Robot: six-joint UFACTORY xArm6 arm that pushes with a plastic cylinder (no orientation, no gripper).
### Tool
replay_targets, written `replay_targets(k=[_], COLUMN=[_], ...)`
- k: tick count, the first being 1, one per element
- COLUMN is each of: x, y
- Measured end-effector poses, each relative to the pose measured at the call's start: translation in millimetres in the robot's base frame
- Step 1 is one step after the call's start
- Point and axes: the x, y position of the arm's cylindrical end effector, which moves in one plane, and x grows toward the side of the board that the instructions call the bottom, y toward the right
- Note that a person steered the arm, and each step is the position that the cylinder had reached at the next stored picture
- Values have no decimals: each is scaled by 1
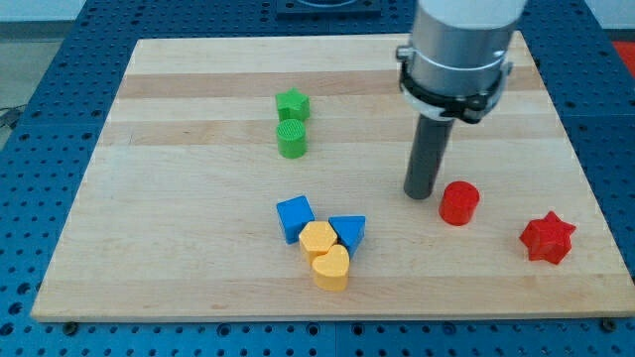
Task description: Slide the red circle into the red star
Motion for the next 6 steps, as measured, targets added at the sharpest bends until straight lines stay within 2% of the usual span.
replay_targets(k=[2, 3, 6], x=[11, 19, 36], y=[5, 31, 63])
